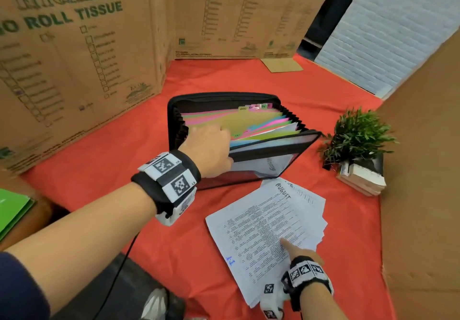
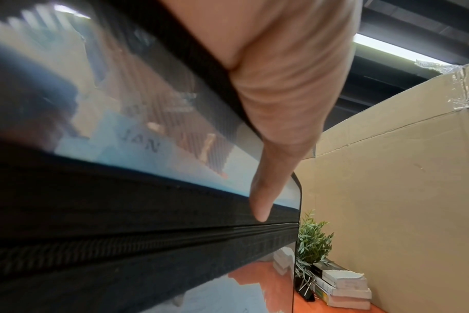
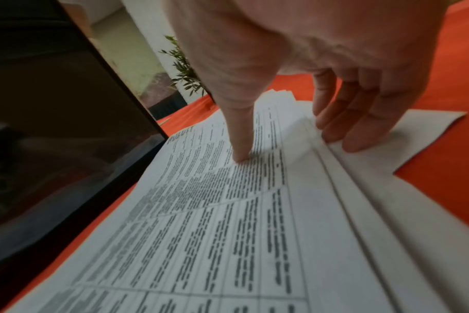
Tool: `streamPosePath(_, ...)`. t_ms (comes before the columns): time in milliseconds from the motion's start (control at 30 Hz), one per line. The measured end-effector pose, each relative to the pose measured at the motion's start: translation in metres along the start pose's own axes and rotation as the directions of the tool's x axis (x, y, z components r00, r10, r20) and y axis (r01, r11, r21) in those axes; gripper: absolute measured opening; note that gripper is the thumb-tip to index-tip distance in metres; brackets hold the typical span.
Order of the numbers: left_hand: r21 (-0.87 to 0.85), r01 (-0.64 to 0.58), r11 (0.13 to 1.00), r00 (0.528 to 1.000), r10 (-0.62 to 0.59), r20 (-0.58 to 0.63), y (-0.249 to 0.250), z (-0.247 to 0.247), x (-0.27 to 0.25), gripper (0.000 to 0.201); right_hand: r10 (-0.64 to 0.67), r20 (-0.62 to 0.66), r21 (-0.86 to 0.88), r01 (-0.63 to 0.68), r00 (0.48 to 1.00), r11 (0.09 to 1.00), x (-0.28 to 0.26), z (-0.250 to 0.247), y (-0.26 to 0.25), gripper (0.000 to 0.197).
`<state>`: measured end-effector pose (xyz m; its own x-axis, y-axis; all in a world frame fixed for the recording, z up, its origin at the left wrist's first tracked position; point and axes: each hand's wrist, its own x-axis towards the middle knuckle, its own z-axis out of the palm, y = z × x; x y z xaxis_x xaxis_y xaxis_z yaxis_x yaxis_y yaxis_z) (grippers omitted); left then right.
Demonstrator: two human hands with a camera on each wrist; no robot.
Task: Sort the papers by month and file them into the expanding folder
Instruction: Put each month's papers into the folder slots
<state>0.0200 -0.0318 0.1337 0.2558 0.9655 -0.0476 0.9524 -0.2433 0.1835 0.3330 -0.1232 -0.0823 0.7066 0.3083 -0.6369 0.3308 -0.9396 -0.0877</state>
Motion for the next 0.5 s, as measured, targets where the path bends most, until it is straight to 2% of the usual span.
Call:
streamPosePath(67, -0.001, 0.001, 1.0, 1.0, -0.001, 0.014, 0.001, -0.001, -0.001, 0.044, 0.021, -0.014, 0.094, -0.02, 1.0, 0.995, -0.003, 0.001, -0.003, 0.13)
streamPosePath(200, -0.003, 0.001, 1.0, 1.0, -0.001, 0.03, 0.002, 0.0, -0.003, 0.042, -0.012, 0.025, 0.309, 0.004, 1.0, 0.951, -0.012, -0.006, 0.001, 0.091)
streamPosePath(267, 0.001, -0.001, 1.0, 1.0, 0.0, 0.025, 0.002, 0.001, -0.004, 0.042, -0.064, -0.09, 0.354, 0.092, 0.994, 0.931, -0.023, -0.017, 0.006, 0.062)
streamPosePath(367, 0.002, 0.002, 1.0, 1.0, -0.002, 0.025, 0.003, 0.0, -0.005, 0.042, -0.187, -0.296, 0.31, 0.279, 0.937, 0.909, -0.035, -0.031, 0.016, 0.029)
streamPosePath(433, 0.006, 0.006, 1.0, 1.0, -0.006, 0.026, 0.004, 0.0, -0.005, 0.042, -0.232, -0.364, 0.314, 0.354, 0.902, 0.881, -0.04, -0.034, 0.026, 0.03)
streamPosePath(500, 0.009, 0.008, 1.0, 1.0, -0.008, 0.029, 0.004, -0.001, -0.005, 0.043, -0.22, -0.416, 0.315, 0.366, 0.882, 0.876, -0.042, -0.034, 0.039, 0.04)
